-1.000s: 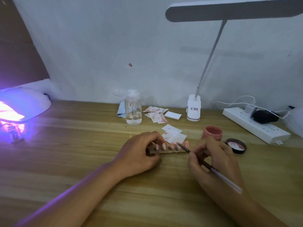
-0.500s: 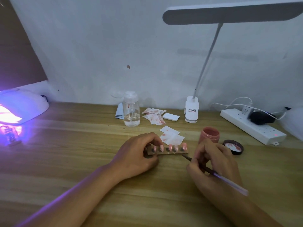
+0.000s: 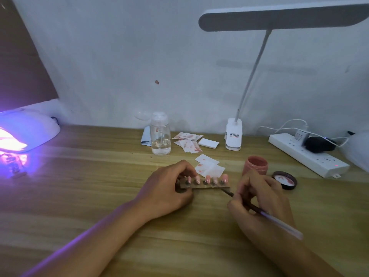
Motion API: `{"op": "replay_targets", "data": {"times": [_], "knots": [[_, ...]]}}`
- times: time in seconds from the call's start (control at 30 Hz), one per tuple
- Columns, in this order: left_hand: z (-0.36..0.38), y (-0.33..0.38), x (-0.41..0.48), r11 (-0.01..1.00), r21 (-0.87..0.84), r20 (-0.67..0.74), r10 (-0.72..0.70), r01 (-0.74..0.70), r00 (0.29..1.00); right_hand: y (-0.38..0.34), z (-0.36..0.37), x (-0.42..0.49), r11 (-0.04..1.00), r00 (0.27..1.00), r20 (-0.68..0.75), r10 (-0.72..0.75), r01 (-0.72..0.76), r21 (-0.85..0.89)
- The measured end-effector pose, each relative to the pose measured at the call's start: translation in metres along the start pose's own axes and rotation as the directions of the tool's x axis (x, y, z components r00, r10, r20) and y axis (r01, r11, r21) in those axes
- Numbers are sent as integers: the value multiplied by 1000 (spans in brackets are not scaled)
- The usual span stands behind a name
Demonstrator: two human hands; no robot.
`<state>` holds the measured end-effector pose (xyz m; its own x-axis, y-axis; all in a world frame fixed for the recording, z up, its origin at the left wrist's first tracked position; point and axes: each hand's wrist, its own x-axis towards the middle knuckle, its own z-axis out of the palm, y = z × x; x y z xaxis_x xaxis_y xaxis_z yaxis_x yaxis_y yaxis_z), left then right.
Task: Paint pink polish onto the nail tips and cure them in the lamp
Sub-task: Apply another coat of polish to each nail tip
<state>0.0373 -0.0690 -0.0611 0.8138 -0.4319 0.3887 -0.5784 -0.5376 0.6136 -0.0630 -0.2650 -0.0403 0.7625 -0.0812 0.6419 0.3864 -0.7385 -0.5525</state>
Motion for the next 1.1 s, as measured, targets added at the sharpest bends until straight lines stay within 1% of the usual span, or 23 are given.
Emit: {"op": "replay_targets", "data": {"times": [0.07,0.17,0.23,0.4,0.53,0.6,0.73,0.83,1.1], "knots": [[1,-1,0,1000,-5,-13,0,0,1000,-2,-2,-1,1000,999,-28,-17,17,6],[0,0,-1,1000,-9,-34,3,-4,999,-6,0,-1,997,992,-98,-82,81,-18],[0,1,-1,1000,-10,-51,21,-21,998,-9,2,-1,994,988,-107,-112,110,-25],[0,5,-2,996,22,-82,88,-86,993,-13,10,-4,987,986,-59,-159,158,-16],[1,6,-4,993,56,-100,112,-107,989,-8,11,-3,992,993,-17,-120,121,25],[1,7,-4,990,74,-100,126,-119,987,-7,10,-3,991,991,-13,-130,131,27],[1,8,-4,989,80,-102,133,-125,986,-10,12,-3,977,977,11,-211,211,-19],[1,9,-5,987,88,-118,146,-136,982,-10,12,-3,975,976,8,-216,216,-56],[0,10,-6,985,103,-103,150,-139,983,-10,11,-4,976,980,2,-197,196,-97]]}}
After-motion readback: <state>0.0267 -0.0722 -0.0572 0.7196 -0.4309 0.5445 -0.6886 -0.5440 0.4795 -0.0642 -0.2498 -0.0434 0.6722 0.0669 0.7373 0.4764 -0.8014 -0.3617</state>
